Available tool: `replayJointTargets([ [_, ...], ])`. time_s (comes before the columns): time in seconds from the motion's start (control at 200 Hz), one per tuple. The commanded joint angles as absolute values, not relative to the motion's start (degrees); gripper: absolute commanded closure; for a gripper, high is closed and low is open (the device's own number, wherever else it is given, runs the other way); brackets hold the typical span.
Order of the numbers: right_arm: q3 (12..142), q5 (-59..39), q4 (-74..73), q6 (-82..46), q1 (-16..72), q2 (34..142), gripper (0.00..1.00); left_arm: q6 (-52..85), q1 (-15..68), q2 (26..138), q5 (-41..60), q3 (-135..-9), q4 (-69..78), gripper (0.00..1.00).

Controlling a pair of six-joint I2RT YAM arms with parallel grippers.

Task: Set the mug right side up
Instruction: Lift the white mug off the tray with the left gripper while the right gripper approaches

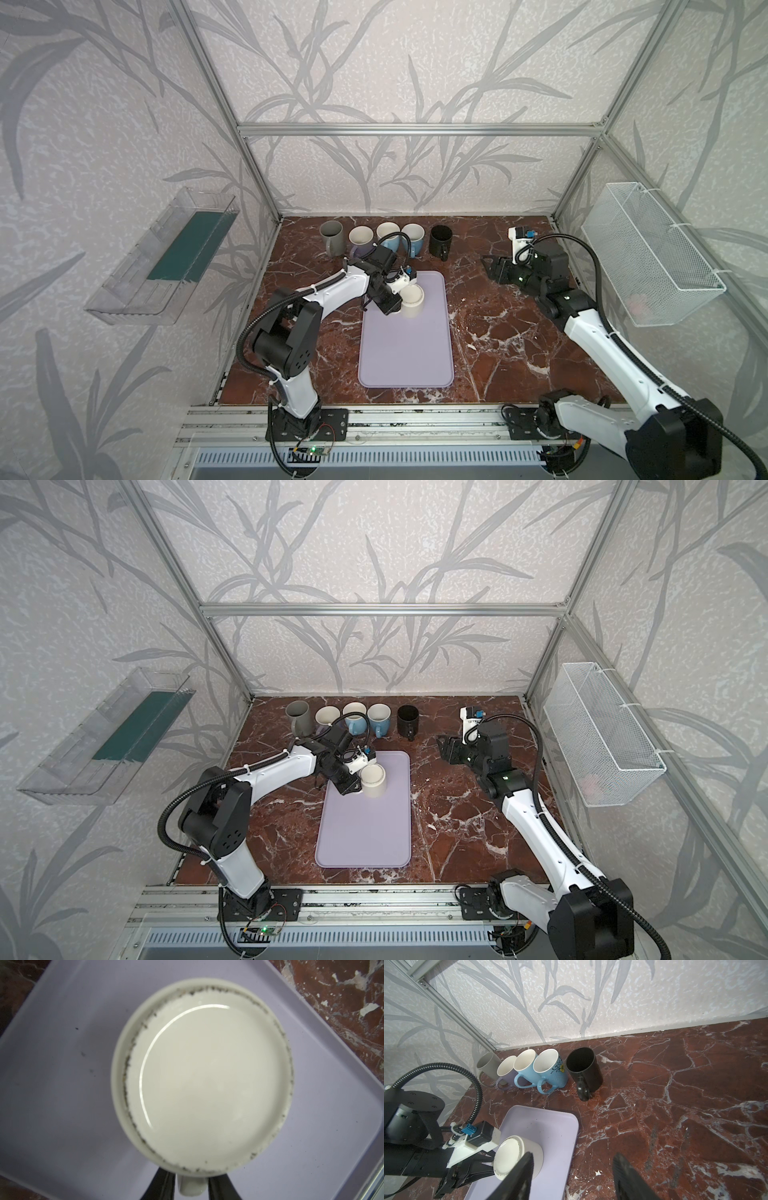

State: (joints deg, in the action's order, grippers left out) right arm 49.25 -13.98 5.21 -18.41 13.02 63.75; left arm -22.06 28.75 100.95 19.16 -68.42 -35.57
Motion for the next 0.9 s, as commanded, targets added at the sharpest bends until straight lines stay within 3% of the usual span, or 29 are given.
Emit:
replayJointTargets([
  [0.0,48.2,-13.6,5.2,-18.5,12.7,62.4,0.39,-21.4,29.5,100.1,15.8,-69.0,-35.8,0.74],
  [0.475,47.3,-13.6,5.1,-18.3,12.7,61.7,0.39,-19.5,30.3,100.1,14.1,-68.7,-34.2,0.85],
  [0.705,45.9,-15.9,3.3,-19.1,12.7,62.2,0.39,-16.9,30.8,99.5,13.6,-68.8,-33.6,1.00],
  [0.895,44.2,-18.5,1.5,-20.3,12.8,62.6,0.39,-13.0,30.9,97.2,12.9,-67.2,-30.6,1.00],
])
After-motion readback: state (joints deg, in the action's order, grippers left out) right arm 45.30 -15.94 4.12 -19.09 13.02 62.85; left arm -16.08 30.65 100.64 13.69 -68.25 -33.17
